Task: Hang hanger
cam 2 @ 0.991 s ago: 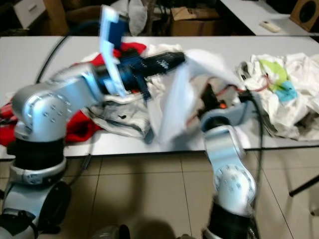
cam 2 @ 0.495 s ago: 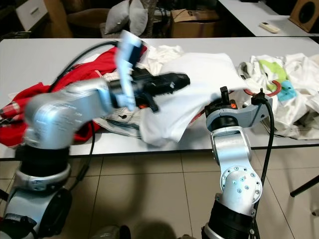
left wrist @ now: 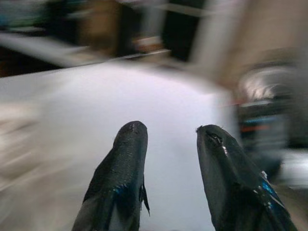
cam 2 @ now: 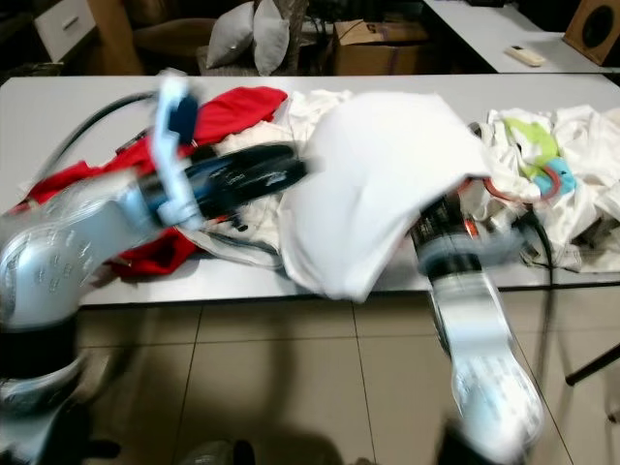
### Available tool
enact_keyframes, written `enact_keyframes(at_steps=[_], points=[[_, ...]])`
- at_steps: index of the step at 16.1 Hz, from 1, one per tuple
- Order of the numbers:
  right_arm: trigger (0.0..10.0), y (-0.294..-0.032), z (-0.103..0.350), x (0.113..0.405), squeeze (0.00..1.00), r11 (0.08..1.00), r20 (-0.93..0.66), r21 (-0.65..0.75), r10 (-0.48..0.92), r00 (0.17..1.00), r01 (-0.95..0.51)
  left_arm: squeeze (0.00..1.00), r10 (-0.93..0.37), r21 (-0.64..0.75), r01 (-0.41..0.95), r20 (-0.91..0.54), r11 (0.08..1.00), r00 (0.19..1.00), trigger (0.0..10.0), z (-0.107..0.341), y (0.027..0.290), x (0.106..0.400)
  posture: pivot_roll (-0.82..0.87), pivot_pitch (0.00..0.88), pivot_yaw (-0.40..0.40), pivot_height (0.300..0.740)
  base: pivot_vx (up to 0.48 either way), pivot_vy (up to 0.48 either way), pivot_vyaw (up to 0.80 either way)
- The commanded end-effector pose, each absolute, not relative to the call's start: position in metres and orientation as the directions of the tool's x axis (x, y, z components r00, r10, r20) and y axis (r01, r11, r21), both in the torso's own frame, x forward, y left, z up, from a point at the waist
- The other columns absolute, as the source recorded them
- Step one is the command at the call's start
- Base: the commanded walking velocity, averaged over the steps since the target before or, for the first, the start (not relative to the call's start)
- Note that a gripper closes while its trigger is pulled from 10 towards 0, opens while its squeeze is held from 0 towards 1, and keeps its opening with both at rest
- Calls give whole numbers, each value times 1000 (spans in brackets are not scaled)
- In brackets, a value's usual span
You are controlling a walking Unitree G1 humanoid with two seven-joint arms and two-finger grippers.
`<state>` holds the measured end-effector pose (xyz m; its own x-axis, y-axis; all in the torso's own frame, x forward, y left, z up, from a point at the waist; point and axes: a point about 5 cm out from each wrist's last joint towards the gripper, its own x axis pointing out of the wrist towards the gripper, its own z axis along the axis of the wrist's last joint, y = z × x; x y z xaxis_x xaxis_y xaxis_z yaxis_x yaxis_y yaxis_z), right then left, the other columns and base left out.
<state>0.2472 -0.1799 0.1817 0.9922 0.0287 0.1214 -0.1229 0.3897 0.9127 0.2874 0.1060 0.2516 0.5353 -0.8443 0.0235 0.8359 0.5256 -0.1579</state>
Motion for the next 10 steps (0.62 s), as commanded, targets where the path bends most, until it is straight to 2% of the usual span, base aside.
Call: enact_keyframes(at_steps=[1,2,3,4,6,10], points=[[10000,-167,184,245,0,361,167,914,86,982,-187,937,-813,-129,809,27,574,581,10000,248,109,289,5,15,38,740,0,0,712],[10000,-169,179,241,0,371,141,915,66,988,-155,0,-688,-127,682,4,720,726,10000,223,130,290,2,31,36,740,0,0,800],[10000,-169,178,240,0,382,130,913,59,990,-143,0,-628,-132,622,-10,772,778,10000,212,138,287,2,31,36,740,0,0,800],[10000,-171,177,240,0,443,102,889,42,994,-110,0,-549,-137,541,-22,830,836,10000,201,148,280,-3,43,31,740,0,0,0],[10000,-172,175,238,0,509,86,856,42,995,-96,0,-488,-146,478,-36,866,872,10000,189,153,269,0,52,25,740,0,0,0],[10000,-164,188,235,0,566,173,798,112,979,-206,0,-431,-109,422,-75,900,899,10000,171,156,259,-8,65,14,740,0,-364,0]])
